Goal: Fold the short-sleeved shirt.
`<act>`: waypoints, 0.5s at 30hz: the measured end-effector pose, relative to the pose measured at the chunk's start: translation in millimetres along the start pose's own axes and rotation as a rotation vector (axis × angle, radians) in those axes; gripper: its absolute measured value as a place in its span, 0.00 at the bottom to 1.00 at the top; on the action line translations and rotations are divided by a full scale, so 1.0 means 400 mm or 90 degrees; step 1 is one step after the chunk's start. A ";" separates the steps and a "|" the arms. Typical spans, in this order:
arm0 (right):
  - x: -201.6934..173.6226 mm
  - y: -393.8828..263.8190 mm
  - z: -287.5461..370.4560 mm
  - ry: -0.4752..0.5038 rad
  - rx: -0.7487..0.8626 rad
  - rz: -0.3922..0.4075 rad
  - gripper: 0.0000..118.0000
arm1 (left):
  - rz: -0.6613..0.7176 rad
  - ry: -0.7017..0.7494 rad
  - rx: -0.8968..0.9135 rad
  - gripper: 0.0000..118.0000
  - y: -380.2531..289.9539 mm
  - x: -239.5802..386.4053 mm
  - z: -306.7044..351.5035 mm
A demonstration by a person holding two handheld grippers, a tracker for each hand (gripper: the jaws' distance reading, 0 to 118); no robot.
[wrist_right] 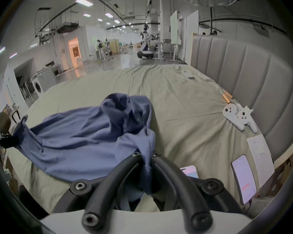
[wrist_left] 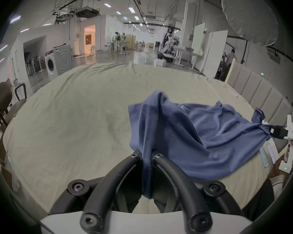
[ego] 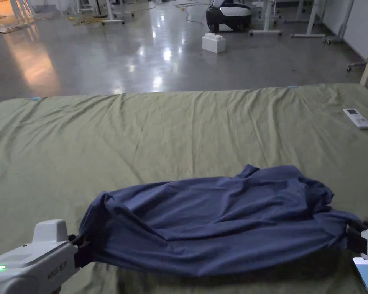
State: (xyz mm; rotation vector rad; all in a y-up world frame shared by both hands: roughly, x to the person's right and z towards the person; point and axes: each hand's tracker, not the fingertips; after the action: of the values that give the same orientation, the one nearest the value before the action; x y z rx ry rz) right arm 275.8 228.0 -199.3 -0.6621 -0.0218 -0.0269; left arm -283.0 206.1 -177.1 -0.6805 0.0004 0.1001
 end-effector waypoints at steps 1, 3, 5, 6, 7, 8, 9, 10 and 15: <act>0.007 -0.008 0.035 -0.002 0.011 -0.009 0.03 | 0.007 -0.002 0.007 0.08 -0.011 -0.012 0.027; 0.026 -0.034 0.098 0.004 0.014 -0.033 0.03 | 0.025 -0.011 0.007 0.08 -0.037 -0.029 0.083; 0.043 -0.074 0.154 0.004 0.012 -0.061 0.03 | 0.041 -0.022 -0.002 0.08 -0.070 -0.046 0.136; 0.052 -0.099 0.179 0.006 0.008 -0.071 0.03 | 0.041 -0.019 -0.011 0.08 -0.102 -0.061 0.148; 0.058 -0.126 0.198 0.005 -0.003 -0.092 0.03 | 0.048 -0.021 -0.026 0.08 -0.125 -0.066 0.163; 0.063 -0.152 0.211 0.011 -0.013 -0.104 0.03 | 0.047 -0.026 -0.033 0.08 -0.154 -0.073 0.179; 0.065 -0.181 0.219 0.016 -0.027 -0.111 0.03 | 0.050 -0.024 -0.044 0.08 -0.184 -0.076 0.184; 0.066 -0.208 0.220 0.025 -0.051 -0.121 0.03 | 0.049 -0.023 -0.050 0.08 -0.208 -0.078 0.185; 0.056 -0.309 0.170 0.017 -0.104 -0.112 0.04 | 0.072 -0.026 -0.105 0.09 -0.300 -0.081 0.126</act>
State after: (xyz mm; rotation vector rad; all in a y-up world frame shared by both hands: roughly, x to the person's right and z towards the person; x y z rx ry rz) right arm 293.6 172.0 -69.2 -0.8215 -0.0519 -0.2087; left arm -305.9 142.3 -61.5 -0.8432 -0.0080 0.2244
